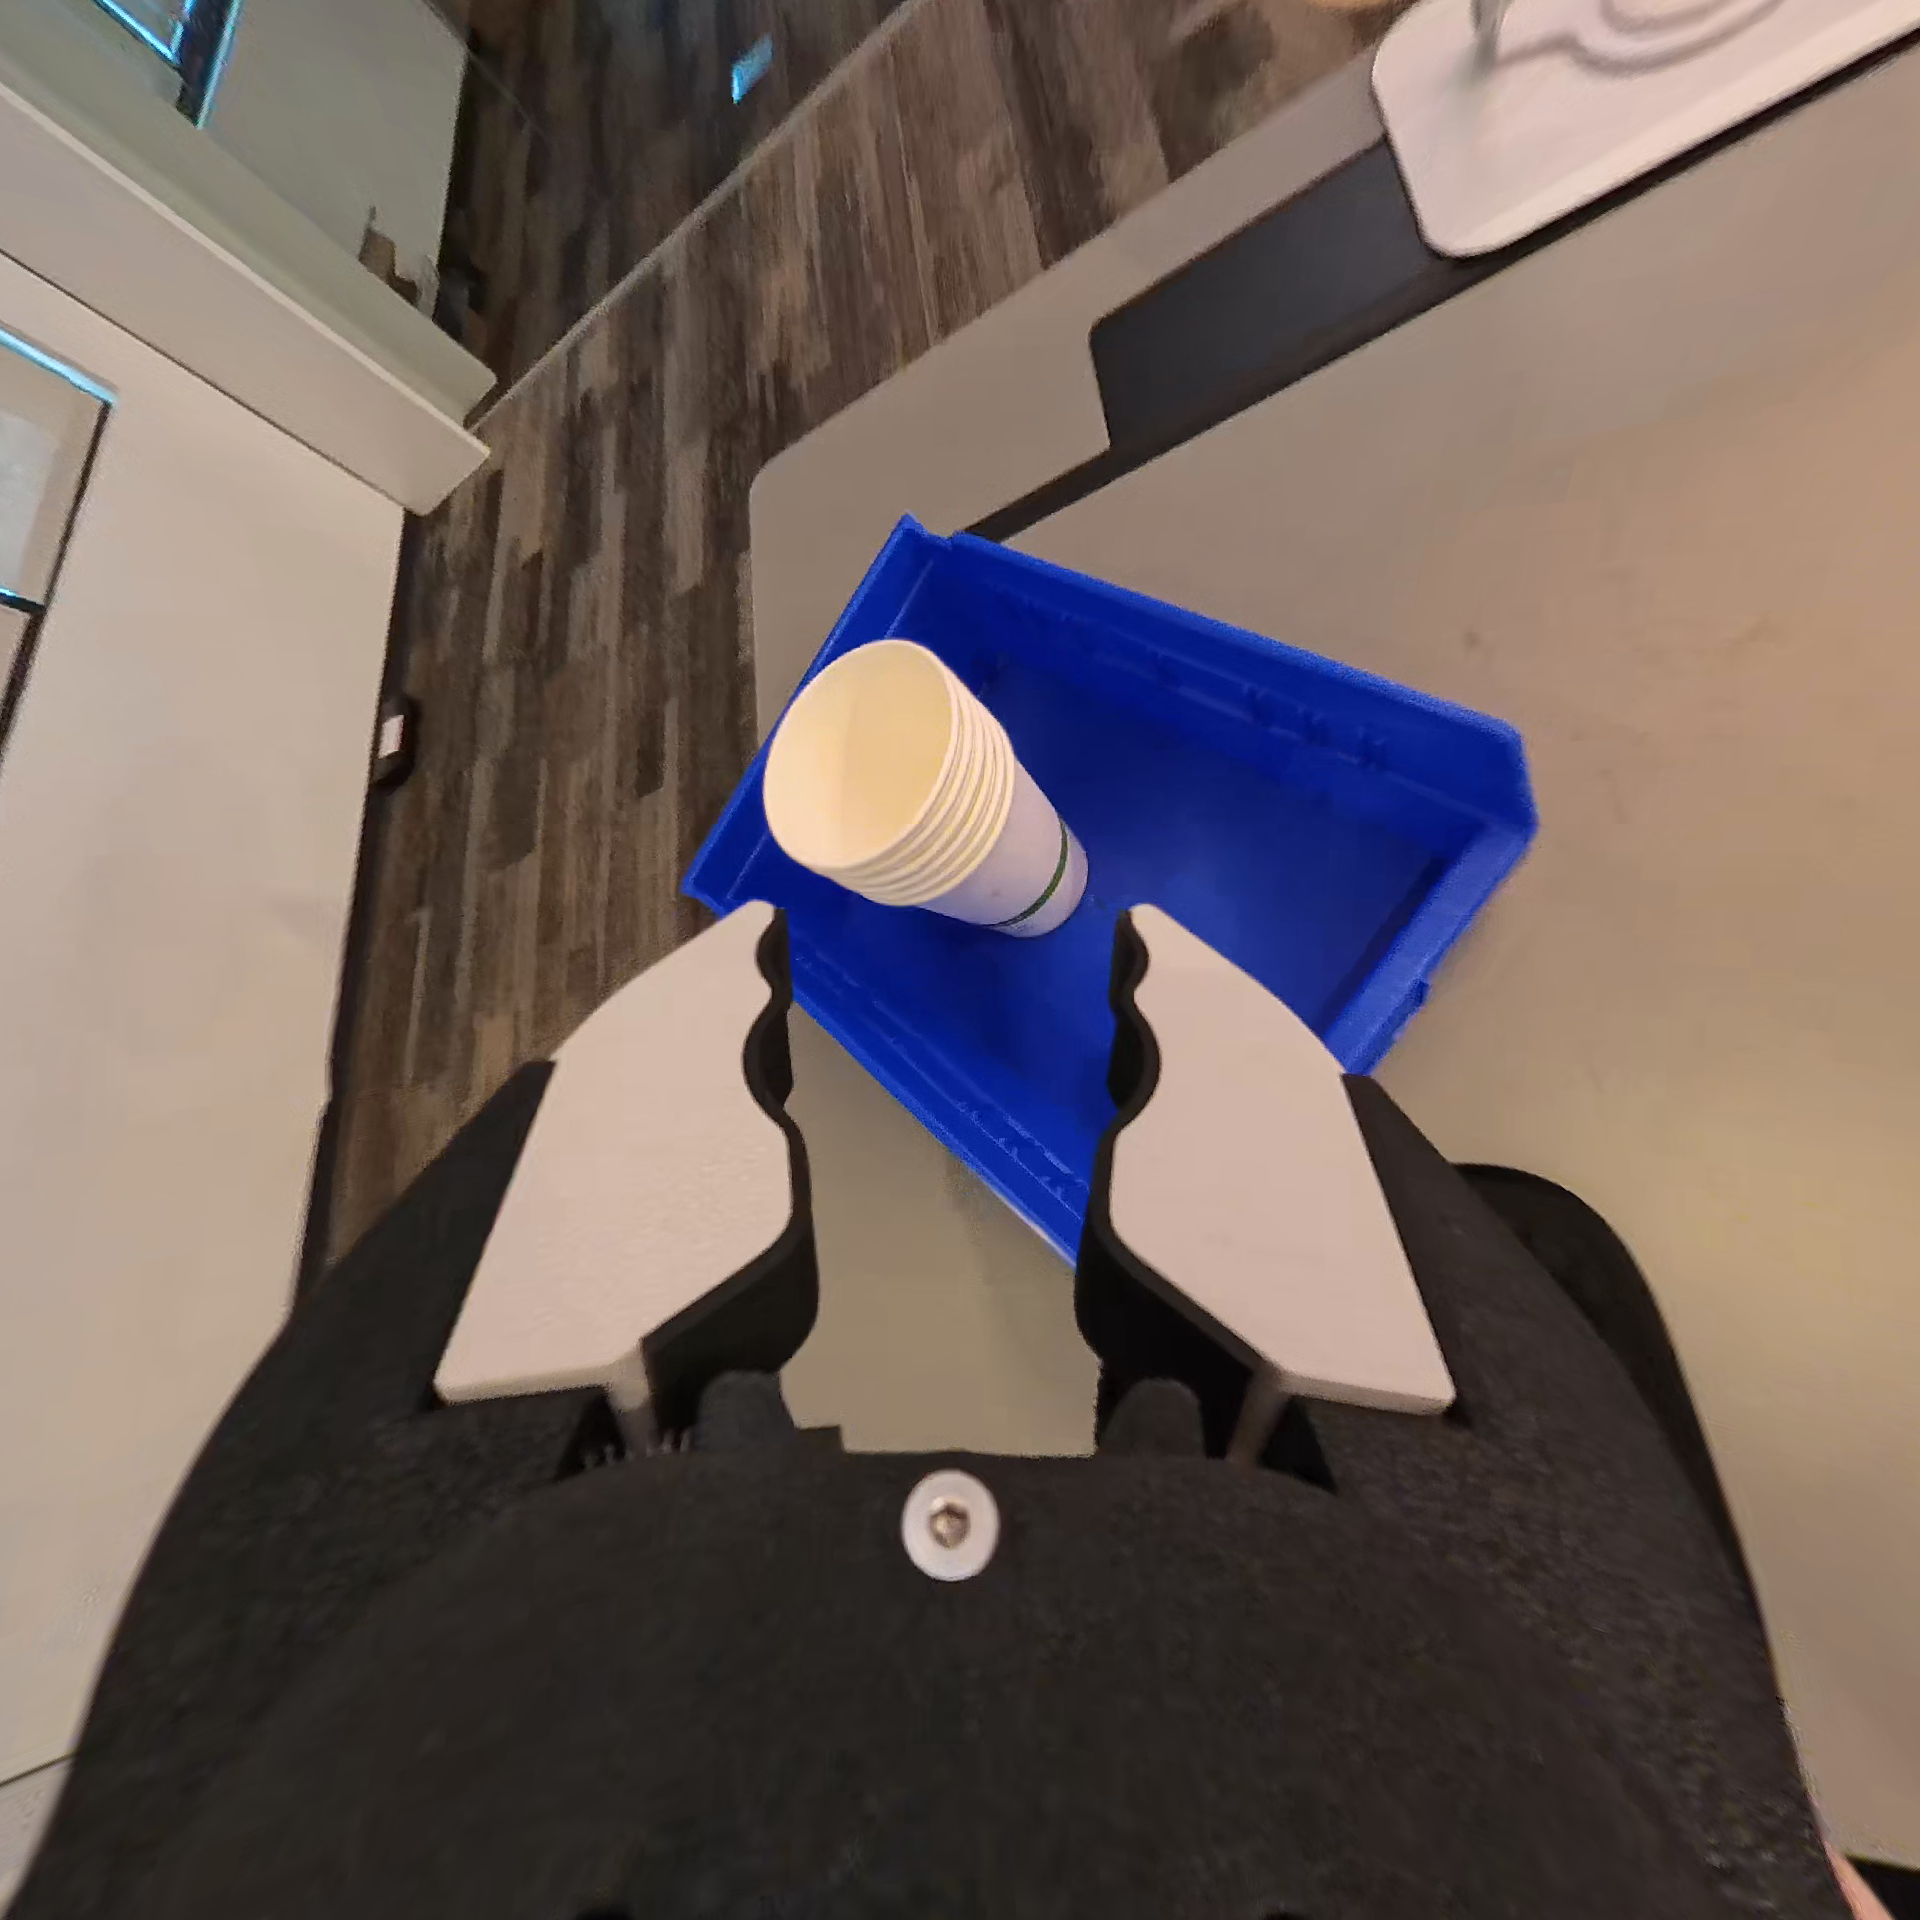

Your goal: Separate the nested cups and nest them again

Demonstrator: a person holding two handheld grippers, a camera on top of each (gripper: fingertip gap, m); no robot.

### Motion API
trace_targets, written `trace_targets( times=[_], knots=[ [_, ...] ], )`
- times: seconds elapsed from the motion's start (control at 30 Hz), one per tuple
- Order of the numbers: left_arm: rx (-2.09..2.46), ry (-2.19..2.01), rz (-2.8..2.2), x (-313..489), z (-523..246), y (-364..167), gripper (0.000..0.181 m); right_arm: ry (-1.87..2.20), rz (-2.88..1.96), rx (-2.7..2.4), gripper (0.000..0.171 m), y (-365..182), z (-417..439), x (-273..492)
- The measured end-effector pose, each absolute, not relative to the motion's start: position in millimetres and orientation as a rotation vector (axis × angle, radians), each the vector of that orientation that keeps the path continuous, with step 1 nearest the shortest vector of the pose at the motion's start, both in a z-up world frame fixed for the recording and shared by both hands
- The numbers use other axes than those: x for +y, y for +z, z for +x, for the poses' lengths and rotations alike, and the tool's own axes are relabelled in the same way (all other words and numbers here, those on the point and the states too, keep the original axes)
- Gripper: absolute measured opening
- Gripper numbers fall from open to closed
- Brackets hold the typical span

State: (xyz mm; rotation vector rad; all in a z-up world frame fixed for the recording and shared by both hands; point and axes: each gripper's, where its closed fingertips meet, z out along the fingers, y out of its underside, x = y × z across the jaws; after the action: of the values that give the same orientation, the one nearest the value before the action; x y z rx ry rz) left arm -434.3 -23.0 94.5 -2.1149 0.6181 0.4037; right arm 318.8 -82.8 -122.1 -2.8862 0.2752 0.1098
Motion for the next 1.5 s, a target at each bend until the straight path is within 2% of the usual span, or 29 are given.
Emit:
trace_targets(
  times=[0.03,0.13,0.27,0.37,0.43,0.5,0.57,0.67,0.77,0.87,1.0,1.03,1.07,1.5],
  knots=[
    [0.579,0.361,-2.103,-34.3,-440.7,99.5,0.06,0.113,-2.829,0.26,0.02,-112.2,317.1,-79.4],
    [0.358,0.348,-2.033,-61.8,-481.0,114.3,0.069,0.114,-2.58,0.283,0.046,-63.8,315.8,-69.3],
    [0.163,0.36,-2.032,-64.2,-533.3,85.4,0.082,0.13,-2.226,0.208,0.048,36.1,294.8,-64.0],
    [0.087,0.109,-2.189,-37.1,-533.5,31.3,0.08,0.164,-2.034,0.152,0.044,91.3,271.3,-65.7],
    [0.027,-0.058,-2.201,-18.7,-523.3,9.8,0.07,0.219,-1.96,0.127,0.043,105.3,253.6,-67.5],
    [-0.004,-0.058,-2.188,-8.6,-521.9,-2.8,0.066,0.249,-1.894,0.081,0.04,106.9,236.7,-67.8],
    [0.01,0.02,-2.245,-8.7,-519.1,-17.1,0.073,0.245,-1.863,0.02,0.031,103.2,228.0,-62.2],
    [0.034,0.112,-2.436,-11.7,-514.2,-48.8,0.088,0.253,-1.96,-0.014,0.036,88.5,225.4,-58.1],
    [0.039,0.157,-2.593,-9.4,-512.9,-80.1,0.085,0.295,-1.989,-0.038,0.036,80.1,222.1,-57.1],
    [0.051,0.201,-2.739,-16.2,-516.5,-108.4,0.072,0.34,-1.995,-0.06,0.036,77.4,218.9,-59.3],
    [-0.02,0.063,-2.72,-11.6,-514.8,-125.2,0.046,0.362,-1.988,-0.092,0.035,79.7,216.2,-64.3],
    [-0.05,-0.012,-2.685,-7.2,-512.6,-124.1,0.03,0.367,-1.986,-0.1,0.035,80.9,215.5,-65.3],
    [-0.06,-0.043,-2.669,-3.5,-514.4,-124.0,0.026,0.368,-1.984,-0.103,0.035,81.8,215.4,-66.0],
    [0.676,-0.165,-2.651,39.1,-509.3,-125.0,0.024,0.347,-2.048,-0.136,0.035,69.1,213.1,-60.9]
  ],
)
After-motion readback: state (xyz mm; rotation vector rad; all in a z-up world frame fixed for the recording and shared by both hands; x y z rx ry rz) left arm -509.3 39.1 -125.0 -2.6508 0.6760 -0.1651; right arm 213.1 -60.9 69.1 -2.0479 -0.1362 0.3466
